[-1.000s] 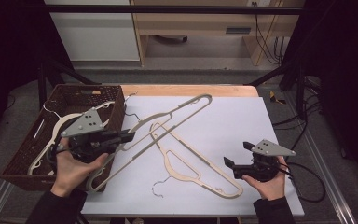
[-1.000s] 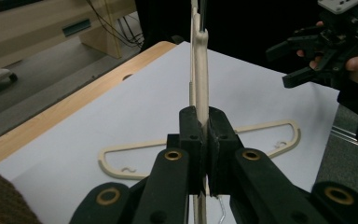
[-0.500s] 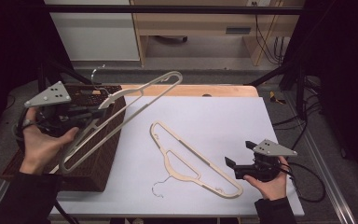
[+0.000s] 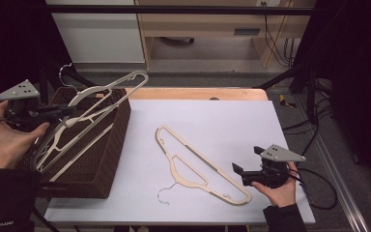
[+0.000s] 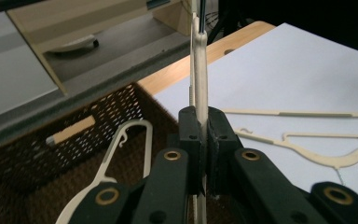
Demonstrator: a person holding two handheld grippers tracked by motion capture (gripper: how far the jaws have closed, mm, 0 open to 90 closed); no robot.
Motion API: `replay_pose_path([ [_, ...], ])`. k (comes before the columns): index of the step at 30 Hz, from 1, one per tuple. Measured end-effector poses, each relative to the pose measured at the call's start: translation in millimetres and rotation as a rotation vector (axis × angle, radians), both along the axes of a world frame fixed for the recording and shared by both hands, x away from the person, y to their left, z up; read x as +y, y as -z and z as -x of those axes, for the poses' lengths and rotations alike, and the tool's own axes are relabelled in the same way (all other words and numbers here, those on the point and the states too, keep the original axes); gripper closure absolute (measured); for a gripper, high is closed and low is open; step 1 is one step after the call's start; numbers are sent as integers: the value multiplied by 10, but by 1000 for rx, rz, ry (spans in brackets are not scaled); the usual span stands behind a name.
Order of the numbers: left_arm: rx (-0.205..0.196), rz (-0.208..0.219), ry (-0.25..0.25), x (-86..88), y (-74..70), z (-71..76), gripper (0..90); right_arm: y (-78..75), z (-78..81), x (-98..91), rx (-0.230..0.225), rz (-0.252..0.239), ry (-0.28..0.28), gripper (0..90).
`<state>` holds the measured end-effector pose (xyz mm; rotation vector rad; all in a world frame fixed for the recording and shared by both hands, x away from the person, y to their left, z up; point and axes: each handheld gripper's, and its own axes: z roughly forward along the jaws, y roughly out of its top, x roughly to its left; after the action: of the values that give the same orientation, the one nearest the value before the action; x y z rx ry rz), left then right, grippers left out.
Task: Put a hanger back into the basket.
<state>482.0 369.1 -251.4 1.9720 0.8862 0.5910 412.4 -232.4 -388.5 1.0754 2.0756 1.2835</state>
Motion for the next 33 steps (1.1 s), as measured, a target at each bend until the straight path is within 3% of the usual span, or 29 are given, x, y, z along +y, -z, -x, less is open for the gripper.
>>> replay_pose_path([
  [11, 50, -10, -88, 335, 237, -78, 867, 19, -12, 17, 6, 13, -2, 58],
  [14, 52, 19, -99, 425, 280, -97, 867, 20, -10, 19, 6, 13, -3, 59],
  [18, 53, 11, -99, 438, 277, -106, 867, 19, -8, 14, 4, 13, -2, 61],
  [23, 68, 1, -140, 474, 301, -176, 866, 25, -10, 26, 6, 12, -2, 62],
  [29, 86, -8, -130, 486, 326, -239, 866, 27, -13, 30, 8, 14, -1, 64],
  [31, 91, -54, -127, 514, 338, -248, 867, 27, -11, 29, 8, 14, -2, 65],
  [33, 109, -36, -121, 549, 369, -244, 867, 27, -12, 30, 7, 14, -3, 66],
])
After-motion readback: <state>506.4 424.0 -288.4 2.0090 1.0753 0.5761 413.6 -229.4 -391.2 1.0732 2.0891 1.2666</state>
